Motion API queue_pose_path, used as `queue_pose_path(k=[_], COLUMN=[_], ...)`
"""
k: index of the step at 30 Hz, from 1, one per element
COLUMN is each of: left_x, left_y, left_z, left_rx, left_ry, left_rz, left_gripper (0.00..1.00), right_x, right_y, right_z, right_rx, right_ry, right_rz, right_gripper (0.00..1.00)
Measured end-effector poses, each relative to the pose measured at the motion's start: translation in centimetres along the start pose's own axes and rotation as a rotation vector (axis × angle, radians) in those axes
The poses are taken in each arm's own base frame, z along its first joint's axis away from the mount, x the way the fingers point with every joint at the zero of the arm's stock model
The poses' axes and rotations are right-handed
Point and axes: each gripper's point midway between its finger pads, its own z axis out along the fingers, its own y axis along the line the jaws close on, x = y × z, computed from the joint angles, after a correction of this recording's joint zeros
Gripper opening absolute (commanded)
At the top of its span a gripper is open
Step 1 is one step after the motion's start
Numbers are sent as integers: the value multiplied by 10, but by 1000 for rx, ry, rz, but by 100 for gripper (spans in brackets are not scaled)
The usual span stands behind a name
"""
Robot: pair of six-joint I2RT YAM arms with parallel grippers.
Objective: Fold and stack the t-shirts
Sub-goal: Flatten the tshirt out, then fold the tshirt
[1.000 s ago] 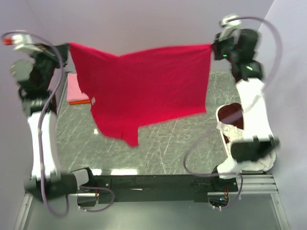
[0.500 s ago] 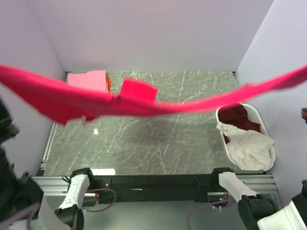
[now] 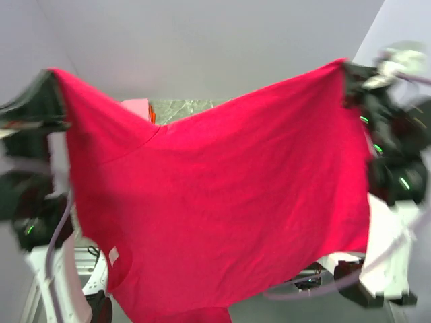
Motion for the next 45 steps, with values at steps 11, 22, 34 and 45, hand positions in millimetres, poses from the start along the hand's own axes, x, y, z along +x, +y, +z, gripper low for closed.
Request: queue_pose_path(k=[11, 22, 34, 45], left_x=[362, 511, 486, 415], left_y=[230, 321, 316, 257], left_z=[-62, -119, -71, -82], left_rx=[-465, -610, -483, -405], left_ry=[697, 1017, 928, 857], left_rz=[-83, -97, -104, -127], left_gripper=[0, 0, 0, 0], right_x=[375, 564, 547, 537], right_y=[96, 170, 139, 127], right_z=[110, 158, 183, 146], right_rx=[-319, -375, -255, -283], right_ry=[669, 973, 905, 914], right_rz=[273, 248, 186, 237], right_gripper=[0, 0, 0, 0])
